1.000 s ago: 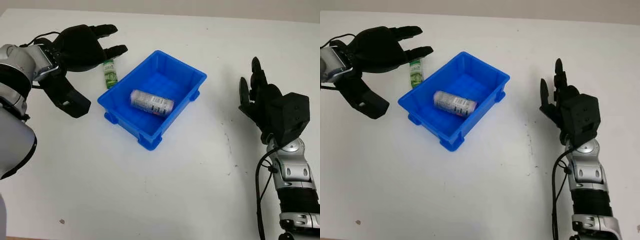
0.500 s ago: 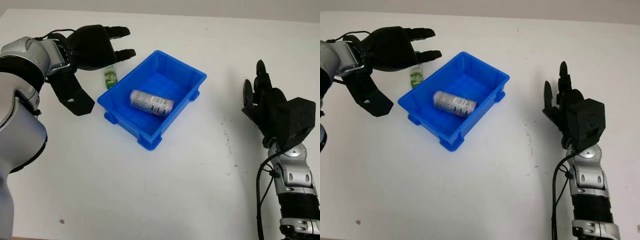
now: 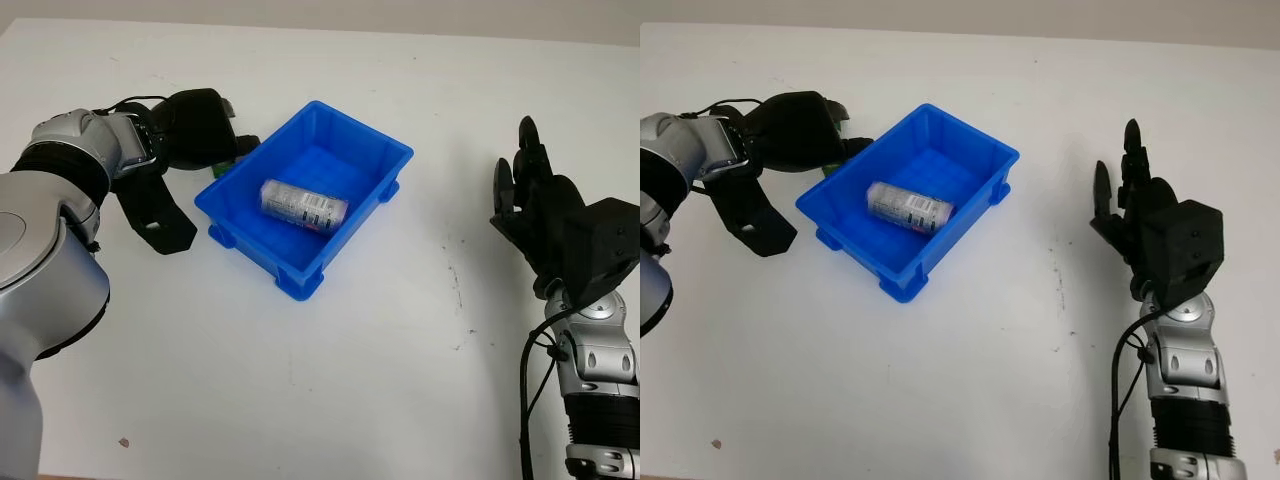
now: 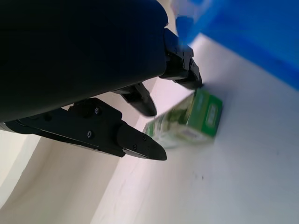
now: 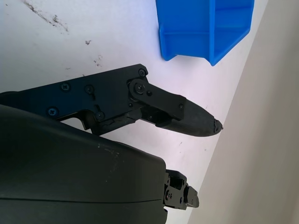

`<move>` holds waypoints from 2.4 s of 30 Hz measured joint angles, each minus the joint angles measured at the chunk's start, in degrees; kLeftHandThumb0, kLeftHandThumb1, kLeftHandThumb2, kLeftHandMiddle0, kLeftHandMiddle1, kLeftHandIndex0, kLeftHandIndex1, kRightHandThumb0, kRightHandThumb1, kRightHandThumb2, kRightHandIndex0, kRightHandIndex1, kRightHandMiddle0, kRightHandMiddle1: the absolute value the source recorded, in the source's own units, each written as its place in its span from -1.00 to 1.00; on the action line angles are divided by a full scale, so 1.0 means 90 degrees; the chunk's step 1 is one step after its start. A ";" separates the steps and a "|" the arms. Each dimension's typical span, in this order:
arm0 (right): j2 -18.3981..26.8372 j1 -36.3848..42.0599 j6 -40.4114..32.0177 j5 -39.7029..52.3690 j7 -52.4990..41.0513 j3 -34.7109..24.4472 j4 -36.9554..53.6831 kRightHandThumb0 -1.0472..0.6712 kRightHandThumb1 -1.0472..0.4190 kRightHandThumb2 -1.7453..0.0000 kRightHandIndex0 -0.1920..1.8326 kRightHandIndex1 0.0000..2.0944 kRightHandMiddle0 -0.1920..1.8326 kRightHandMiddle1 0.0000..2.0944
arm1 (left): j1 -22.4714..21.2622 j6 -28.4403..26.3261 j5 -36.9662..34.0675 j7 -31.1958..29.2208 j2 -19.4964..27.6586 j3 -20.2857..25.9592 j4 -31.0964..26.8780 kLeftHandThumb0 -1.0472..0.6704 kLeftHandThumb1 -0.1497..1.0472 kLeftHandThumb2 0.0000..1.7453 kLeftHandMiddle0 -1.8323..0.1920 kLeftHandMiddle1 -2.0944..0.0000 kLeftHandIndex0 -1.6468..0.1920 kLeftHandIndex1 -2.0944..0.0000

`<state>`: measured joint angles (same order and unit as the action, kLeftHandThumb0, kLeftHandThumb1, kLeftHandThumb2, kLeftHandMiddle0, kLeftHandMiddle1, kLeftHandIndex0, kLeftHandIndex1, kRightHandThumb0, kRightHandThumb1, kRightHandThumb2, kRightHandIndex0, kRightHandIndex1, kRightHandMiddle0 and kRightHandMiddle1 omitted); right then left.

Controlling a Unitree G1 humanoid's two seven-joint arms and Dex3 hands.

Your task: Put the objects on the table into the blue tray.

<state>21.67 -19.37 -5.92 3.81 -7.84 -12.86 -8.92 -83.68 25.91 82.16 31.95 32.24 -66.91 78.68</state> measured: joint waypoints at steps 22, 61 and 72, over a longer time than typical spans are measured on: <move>-0.0014 -0.0061 0.0152 0.0060 -0.0040 -0.0022 -0.0269 -0.52 -1.00 0.13 -1.00 -1.00 -1.00 -1.00 | 0.0014 -0.0663 0.0400 0.0626 0.0195 -0.0473 0.0069 -0.41 1.00 -0.40 -0.06 -1.00 0.44 -1.00; -0.0248 -0.0137 0.0367 0.0127 -0.0043 0.0104 -0.0540 -0.49 -1.00 0.12 -1.00 -1.00 -1.00 -1.00 | -0.0006 0.0652 -0.6529 -0.3383 0.0494 0.5632 -0.0569 -0.37 1.00 -0.47 -0.41 -1.00 -0.25 -1.00; -0.0273 -0.0137 0.0395 0.0142 -0.0069 0.0107 -0.0541 -0.48 -1.00 0.11 -1.00 -1.00 -1.00 -1.00 | 0.0220 -0.0231 -0.7853 -0.5584 -0.0348 0.6563 -0.1514 -0.36 1.00 -0.51 -0.41 -1.00 -0.32 -1.00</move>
<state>19.21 -20.60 -2.37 5.09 -8.47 -11.90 -13.78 -81.70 23.84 11.48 -18.31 29.11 -7.84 65.05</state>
